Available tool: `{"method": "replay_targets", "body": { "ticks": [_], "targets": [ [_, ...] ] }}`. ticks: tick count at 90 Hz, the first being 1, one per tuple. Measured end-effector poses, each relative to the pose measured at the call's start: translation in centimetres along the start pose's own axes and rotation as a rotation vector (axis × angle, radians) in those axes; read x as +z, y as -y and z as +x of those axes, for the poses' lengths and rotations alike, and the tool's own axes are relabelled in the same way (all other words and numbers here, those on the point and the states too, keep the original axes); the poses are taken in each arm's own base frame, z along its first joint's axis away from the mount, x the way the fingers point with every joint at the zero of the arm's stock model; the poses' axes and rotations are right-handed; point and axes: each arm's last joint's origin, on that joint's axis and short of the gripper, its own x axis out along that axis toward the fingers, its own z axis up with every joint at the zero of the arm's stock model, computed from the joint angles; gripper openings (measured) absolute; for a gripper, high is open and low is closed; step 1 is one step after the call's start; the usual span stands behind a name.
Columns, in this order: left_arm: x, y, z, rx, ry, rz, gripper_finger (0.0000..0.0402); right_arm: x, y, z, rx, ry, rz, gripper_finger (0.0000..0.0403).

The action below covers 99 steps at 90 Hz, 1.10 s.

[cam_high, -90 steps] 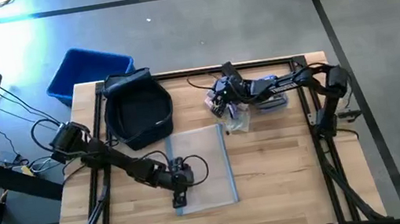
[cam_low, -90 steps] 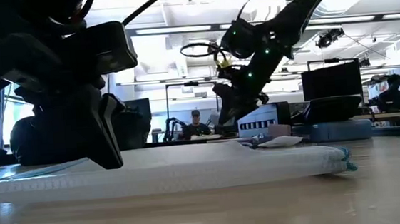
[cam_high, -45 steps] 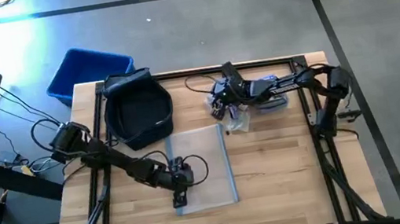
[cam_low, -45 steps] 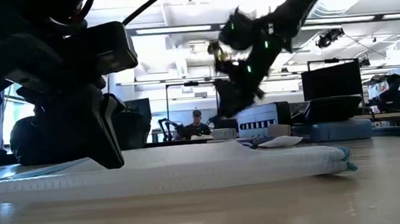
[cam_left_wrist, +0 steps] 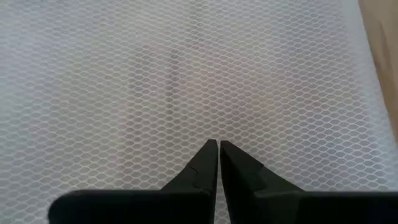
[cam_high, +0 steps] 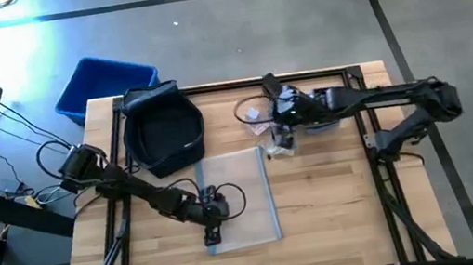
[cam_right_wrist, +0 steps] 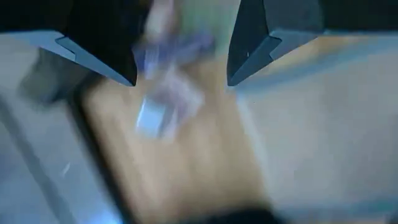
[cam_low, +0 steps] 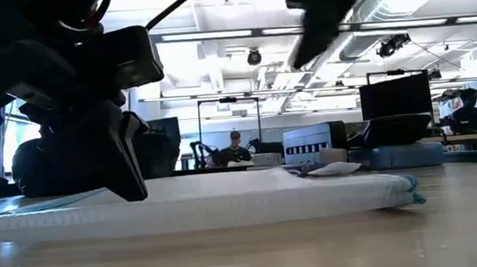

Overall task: Unpack backpack
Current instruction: Put the black calculator into the white zip bag

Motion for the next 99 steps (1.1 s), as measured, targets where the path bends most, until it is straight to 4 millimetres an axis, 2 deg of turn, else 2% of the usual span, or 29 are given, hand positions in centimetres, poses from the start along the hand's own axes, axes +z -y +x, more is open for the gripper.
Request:
{"method": "replay_targets", "body": {
  "ticks": [6, 15, 26, 40, 56, 68, 78, 91, 99],
  "targets": [
    [0.0, 0.0, 0.0, 0.0, 0.0, 0.0, 0.0, -1.6, -0.2, -1.0, 0.052, -0.107, -0.011, 0.0236],
    [0.0, 0.0, 0.0, 0.0, 0.002, -0.001, 0.0, -4.4, -1.2, -1.5, 0.111, -0.301, -0.078, 0.0231],
    [0.0, 0.0, 0.0, 0.001, 0.003, -0.001, 0.0, -7.0, -2.0, -1.0, 0.032, -0.422, -0.162, 0.0216],
    [0.1, 0.0, 0.0, 0.003, 0.007, -0.002, 0.0, -9.2, -2.5, 0.8, -0.09, -0.452, -0.24, 0.0206],
    [0.1, 0.0, 0.0, 0.005, 0.008, -0.001, 0.0, -11.2, -1.8, 2.5, -0.278, -0.471, -0.277, 0.0206],
    [0.1, 0.0, 0.0, 0.008, 0.01, -0.001, 0.0, -12.2, -1.2, 3.4, -0.305, -0.487, -0.264, 0.0195],
    [0.1, 0.0, 0.0, 0.012, 0.012, -0.001, 0.0, -12.1, -0.8, 3.5, -0.293, -0.489, -0.24, 0.0157],
    [0.1, 0.0, 0.0, 0.012, 0.012, -0.001, 0.0, -12.1, -0.4, 3.6, -0.253, -0.503, -0.227, 0.0071],
    [0.1, 0.0, 0.0, 0.017, 0.014, -0.001, 0.0, -12.1, -0.3, 3.6, -0.29, -0.499, -0.234, 0.0021]
  ]
}}
